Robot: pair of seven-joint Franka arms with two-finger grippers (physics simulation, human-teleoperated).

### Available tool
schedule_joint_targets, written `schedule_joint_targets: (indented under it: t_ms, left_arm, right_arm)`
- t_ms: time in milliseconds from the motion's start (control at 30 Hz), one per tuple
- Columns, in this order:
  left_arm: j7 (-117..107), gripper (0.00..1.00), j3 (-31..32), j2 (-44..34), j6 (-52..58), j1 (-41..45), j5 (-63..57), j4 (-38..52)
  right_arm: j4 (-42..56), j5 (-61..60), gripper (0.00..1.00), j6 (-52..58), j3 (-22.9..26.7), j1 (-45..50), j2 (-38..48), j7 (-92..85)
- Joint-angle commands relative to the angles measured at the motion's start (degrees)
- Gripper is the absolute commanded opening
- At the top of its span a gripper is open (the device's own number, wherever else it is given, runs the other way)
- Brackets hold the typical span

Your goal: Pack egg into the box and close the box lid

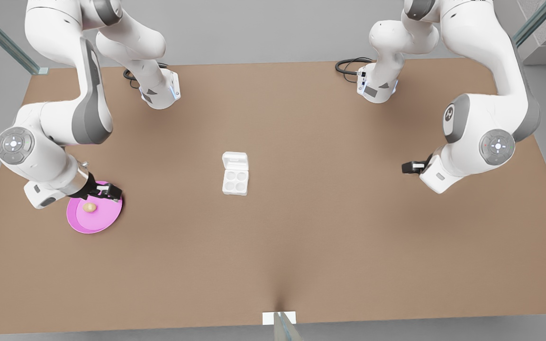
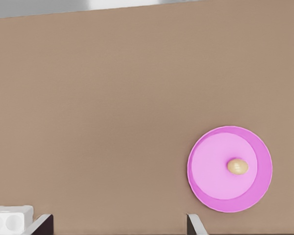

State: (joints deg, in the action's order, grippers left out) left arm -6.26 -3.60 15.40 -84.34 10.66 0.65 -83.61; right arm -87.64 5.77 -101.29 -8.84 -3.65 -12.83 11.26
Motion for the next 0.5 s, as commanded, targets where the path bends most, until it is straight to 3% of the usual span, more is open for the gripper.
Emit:
schedule_joint_targets:
  t_ms: [0, 100, 200, 333, 400, 467]
  left_arm:
    - [0.1, 1.00, 0.2, 0.1, 0.0, 0.1, 0.1, 0.0]
    - [0.0, 1.00, 0.5, 1.2, -0.4, 0.5, 4.8, 0.3]
    - [0.0, 1.00, 0.4, 2.8, -0.9, 0.8, 4.8, 0.6]
    - [0.0, 1.00, 0.5, 4.8, -1.4, 0.8, 5.9, 0.6]
    - [0.0, 1.00, 0.5, 4.8, -1.3, 0.8, 5.9, 0.6]
    - [0.0, 1.00, 0.5, 4.8, -1.4, 0.8, 6.7, 0.6]
  right_arm:
    - [-2.5, 1.9, 1.00, -1.6, 0.0, 0.3, 1.5, 0.1]
    - [-18.3, 2.6, 1.00, -12.3, 0.3, -1.2, 10.0, -2.5]
    - [-23.1, -2.4, 1.00, -18.7, 0.5, -6.4, 11.2, -17.0]
    - [-48.3, -2.4, 1.00, -50.0, 3.1, -6.8, 19.9, -16.9]
    - [-53.4, -2.4, 1.00, -59.2, 3.3, -8.0, 18.8, -16.9]
    - [-59.9, -2.3, 1.00, -78.3, 3.4, -8.3, 13.0, -16.4]
